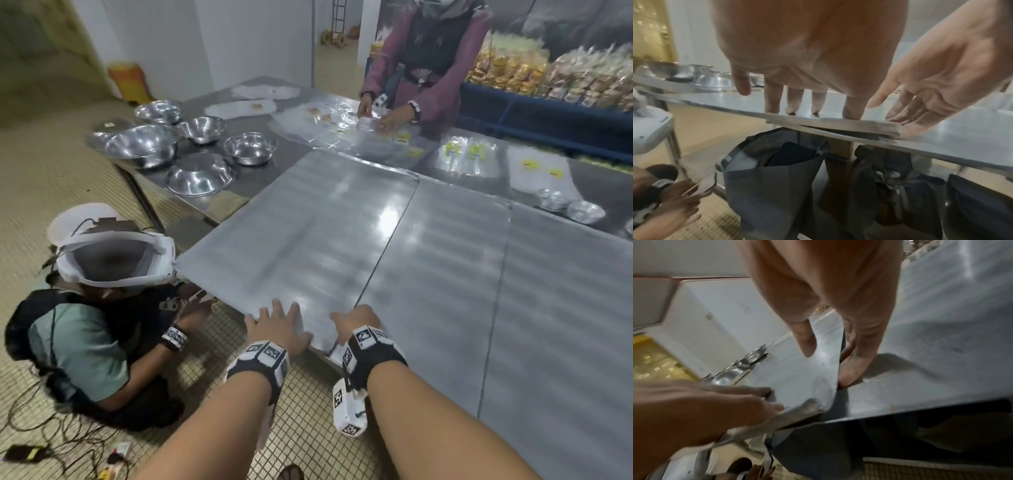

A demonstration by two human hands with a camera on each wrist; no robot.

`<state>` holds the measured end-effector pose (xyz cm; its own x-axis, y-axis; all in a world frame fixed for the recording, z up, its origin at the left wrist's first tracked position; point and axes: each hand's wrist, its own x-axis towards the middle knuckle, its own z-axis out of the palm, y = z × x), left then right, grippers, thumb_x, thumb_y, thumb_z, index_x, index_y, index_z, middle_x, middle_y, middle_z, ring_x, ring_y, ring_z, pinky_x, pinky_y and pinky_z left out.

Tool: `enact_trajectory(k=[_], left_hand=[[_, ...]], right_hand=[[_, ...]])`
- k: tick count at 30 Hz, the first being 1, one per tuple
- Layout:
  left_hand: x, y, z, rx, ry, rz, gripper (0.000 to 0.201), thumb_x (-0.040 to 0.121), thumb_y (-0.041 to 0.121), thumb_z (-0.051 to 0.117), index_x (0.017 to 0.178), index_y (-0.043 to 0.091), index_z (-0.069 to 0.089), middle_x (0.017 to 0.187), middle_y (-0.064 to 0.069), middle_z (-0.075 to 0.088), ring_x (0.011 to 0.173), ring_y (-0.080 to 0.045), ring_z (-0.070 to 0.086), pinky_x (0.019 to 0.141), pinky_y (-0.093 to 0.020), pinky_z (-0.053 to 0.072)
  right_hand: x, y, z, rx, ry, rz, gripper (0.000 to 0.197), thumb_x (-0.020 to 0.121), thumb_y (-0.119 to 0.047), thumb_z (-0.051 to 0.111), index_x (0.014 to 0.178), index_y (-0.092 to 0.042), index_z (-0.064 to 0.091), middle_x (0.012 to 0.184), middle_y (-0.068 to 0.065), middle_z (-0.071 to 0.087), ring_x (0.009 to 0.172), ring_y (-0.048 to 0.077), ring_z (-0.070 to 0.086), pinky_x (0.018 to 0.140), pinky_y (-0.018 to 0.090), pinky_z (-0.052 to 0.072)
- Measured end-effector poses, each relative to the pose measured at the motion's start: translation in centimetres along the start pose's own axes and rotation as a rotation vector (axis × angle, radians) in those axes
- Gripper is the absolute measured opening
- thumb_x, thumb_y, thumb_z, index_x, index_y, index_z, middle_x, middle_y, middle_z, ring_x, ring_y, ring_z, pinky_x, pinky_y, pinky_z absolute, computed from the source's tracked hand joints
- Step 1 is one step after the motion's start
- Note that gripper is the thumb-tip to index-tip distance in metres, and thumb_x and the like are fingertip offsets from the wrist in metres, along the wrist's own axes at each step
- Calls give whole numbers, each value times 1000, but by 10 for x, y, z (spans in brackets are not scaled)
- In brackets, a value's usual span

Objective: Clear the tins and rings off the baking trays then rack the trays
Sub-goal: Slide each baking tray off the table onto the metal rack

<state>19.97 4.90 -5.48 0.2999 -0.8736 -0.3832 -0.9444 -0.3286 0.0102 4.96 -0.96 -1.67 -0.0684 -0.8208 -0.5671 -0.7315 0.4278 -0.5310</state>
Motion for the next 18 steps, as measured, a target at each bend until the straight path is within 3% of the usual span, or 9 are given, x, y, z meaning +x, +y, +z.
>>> enact_trajectory(k=[2, 4, 7, 9, 13, 16, 18], left_hand=[[1, -3, -4, 43, -5, 32, 62, 92, 61, 39, 147, 33, 28, 163, -7, 26, 136, -33, 47, 113, -63, 17], [0, -5, -10, 57, 12, 80, 53, 91, 57, 37, 138, 32, 41, 147, -4, 47, 115, -28, 63, 109, -57, 24], [0, -8, -24, 16, 77, 135, 43, 91, 49, 40, 122, 29, 62, 114, 0, 69, 98, -23, 68, 96, -41, 45], [4, -11, -34, -5, 96, 167, 38, 93, 43, 44, 118, 27, 68, 112, 0, 73, 100, -23, 68, 90, -34, 50], [22, -23, -45, -180, 84, 113, 37, 95, 38, 50, 128, 27, 62, 126, -2, 68, 116, -25, 62, 100, -39, 48], [36, -37, -47, -203, 95, 6, 47, 93, 43, 55, 137, 25, 53, 133, -4, 60, 123, -28, 55, 100, -45, 47], [43, -48, -49, -175, 118, -32, 54, 92, 47, 59, 140, 23, 48, 134, -6, 56, 125, -30, 52, 99, -47, 46]], right_hand=[[6, -6, 6, 56, 34, 93, 39, 88, -21, 64, 120, -1, 59, 115, 14, 67, 86, 26, 61, 47, 19, 31], [9, -8, 10, 70, 33, 137, 37, 86, -19, 64, 118, 0, 60, 114, 15, 68, 91, 27, 64, 55, 19, 39], [17, -4, 13, 66, 40, 147, 34, 81, -20, 68, 108, 0, 66, 103, 15, 71, 93, 30, 68, 64, 24, 44], [15, 1, 8, 58, 55, 155, 28, 81, -21, 68, 99, 0, 64, 100, 15, 70, 89, 30, 67, 66, 26, 44], [18, 21, -5, -89, 83, 112, 18, 85, -26, 62, 88, -9, 61, 81, 6, 63, 86, 29, 64, 69, 26, 45], [23, 40, -15, -297, 29, 65, 28, 91, -29, 50, 108, -15, 68, 111, 7, 66, 101, 30, 65, 72, 24, 47], [16, 49, -29, -334, 25, 96, 35, 91, -28, 56, 121, -11, 64, 126, 10, 62, 113, 29, 61, 60, 17, 41]])
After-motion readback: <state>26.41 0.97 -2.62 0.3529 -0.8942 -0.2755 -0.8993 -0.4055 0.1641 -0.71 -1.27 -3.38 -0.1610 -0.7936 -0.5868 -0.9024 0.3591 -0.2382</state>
